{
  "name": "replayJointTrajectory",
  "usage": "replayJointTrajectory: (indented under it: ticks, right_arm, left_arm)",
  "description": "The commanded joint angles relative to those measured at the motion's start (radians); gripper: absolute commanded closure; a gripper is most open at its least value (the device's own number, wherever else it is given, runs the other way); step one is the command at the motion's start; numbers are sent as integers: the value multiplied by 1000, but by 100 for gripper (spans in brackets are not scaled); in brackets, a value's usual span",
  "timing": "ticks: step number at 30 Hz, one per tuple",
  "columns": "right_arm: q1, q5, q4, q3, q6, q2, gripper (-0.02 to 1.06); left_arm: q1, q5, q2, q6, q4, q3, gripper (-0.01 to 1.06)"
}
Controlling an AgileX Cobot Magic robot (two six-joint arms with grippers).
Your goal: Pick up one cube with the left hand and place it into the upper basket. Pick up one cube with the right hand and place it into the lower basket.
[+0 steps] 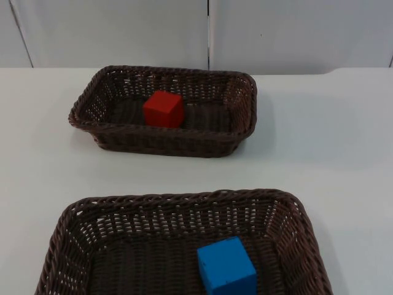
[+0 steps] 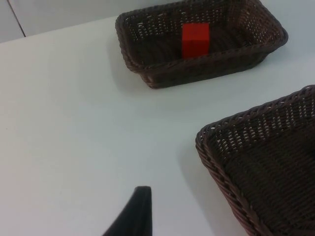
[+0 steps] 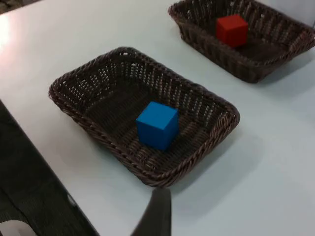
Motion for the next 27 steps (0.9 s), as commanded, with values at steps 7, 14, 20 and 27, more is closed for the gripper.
replayJointTrajectory:
  ticks: [7, 14, 20, 27]
  right_arm:
    - [-1, 9, 2, 8, 4, -3, 26]
    - [-1, 9, 2, 8, 4, -3, 24]
    - [-1, 9, 2, 8, 8, -3, -1]
    - [-1, 9, 0, 8, 8, -3, -1]
  left_arm:
    - [0, -9, -4, -7, 4, 4, 5]
    - [0, -9, -4, -7, 4, 4, 5]
    - [0, -9, -4, -7, 4, 4, 5]
    - [0, -9, -4, -7, 4, 4, 5]
